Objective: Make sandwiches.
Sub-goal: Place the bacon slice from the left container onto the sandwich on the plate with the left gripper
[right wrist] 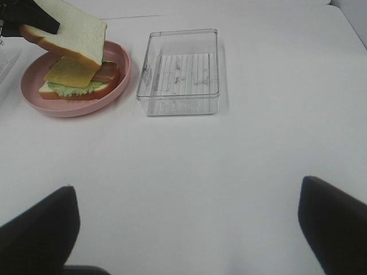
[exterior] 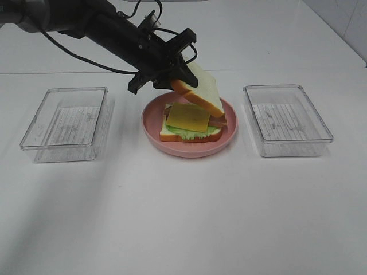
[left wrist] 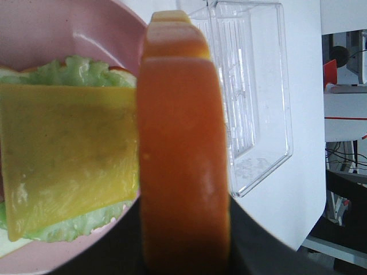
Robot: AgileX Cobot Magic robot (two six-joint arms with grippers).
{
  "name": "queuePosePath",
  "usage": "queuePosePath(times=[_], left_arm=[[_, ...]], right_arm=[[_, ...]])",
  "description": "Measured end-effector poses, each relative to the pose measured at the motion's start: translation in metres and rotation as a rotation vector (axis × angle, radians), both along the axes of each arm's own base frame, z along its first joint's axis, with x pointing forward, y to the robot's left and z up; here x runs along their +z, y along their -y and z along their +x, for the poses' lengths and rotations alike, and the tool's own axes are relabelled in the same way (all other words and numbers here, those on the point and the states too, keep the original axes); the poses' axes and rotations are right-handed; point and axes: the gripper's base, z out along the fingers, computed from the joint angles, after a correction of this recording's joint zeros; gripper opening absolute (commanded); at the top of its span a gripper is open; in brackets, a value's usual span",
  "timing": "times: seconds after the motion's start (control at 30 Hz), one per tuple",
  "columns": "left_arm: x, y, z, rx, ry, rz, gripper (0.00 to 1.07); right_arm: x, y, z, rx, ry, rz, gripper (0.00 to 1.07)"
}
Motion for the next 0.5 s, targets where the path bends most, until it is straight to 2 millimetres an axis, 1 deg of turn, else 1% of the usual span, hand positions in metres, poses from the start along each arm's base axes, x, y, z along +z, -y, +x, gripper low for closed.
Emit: queuePosePath(times=[0.03,0.13,0.2,0.3,0.5], left_arm=[[-0.005,0.0,0.0,0.0,-0.01,0.003,0.0],[-0.006,0.0,0.001,0.001,-0.012,0.002,0.0],[-0.017,0.001,0.001,-0.003,-0.031,0.008,0.0],[-0.023,0.001,0.002,-0.003,-0.042,0.008,0.0],[-0.024,0.001,0.002,-0.002,-0.045,0.007,0.0]], right_arm=[[0.0,0.0,0.0,0.0,0.0,0.0,0.98],[0.0,0.0,0.0,0.0,0.0,0.0,0.98],[0.0,0.0,0.0,0.0,0.0,0.0,0.98],[0.0,0.0,0.0,0.0,0.0,0.0,0.98],[0.0,0.0,0.0,0.0,0.0,0.0,0.98]])
